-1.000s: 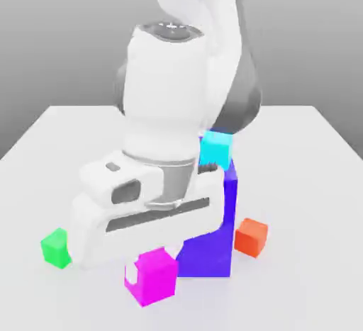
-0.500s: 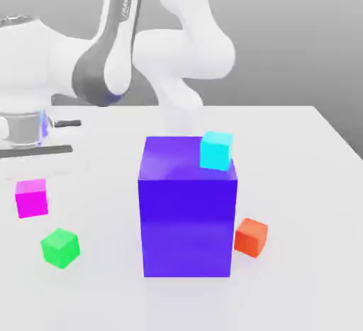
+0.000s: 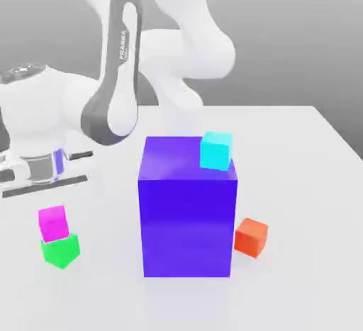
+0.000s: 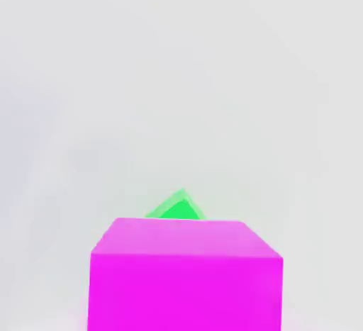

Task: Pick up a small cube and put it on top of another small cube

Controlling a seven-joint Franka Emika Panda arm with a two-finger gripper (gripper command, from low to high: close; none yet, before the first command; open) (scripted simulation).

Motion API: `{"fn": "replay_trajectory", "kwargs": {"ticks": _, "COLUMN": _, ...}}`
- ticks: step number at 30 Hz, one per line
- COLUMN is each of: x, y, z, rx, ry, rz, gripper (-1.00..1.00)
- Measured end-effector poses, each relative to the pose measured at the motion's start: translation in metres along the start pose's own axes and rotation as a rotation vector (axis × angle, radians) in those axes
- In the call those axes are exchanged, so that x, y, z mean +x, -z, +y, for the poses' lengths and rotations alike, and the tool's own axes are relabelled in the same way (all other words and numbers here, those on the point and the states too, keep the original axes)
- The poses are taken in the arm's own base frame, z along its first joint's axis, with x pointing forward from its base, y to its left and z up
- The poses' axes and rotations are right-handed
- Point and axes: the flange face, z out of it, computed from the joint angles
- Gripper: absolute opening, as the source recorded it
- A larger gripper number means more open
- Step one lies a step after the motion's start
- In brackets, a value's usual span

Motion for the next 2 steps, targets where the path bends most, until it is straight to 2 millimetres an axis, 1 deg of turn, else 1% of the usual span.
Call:
{"fn": "replay_trajectory", "kwargs": {"ticks": 1, "x": -0.0010, "y": -0.0037, "z": 0.0001, "rx": -0.001, "ry": -0.001, "rz": -0.001, "gripper": 1.00}}
{"fn": "replay_trajectory", "kwargs": {"ticks": 2, "x": -0.0010, "y": -0.0037, "z": 0.0001, "rx": -0.001, "ry": -0.001, "rz": -0.001, "gripper": 1.00}}
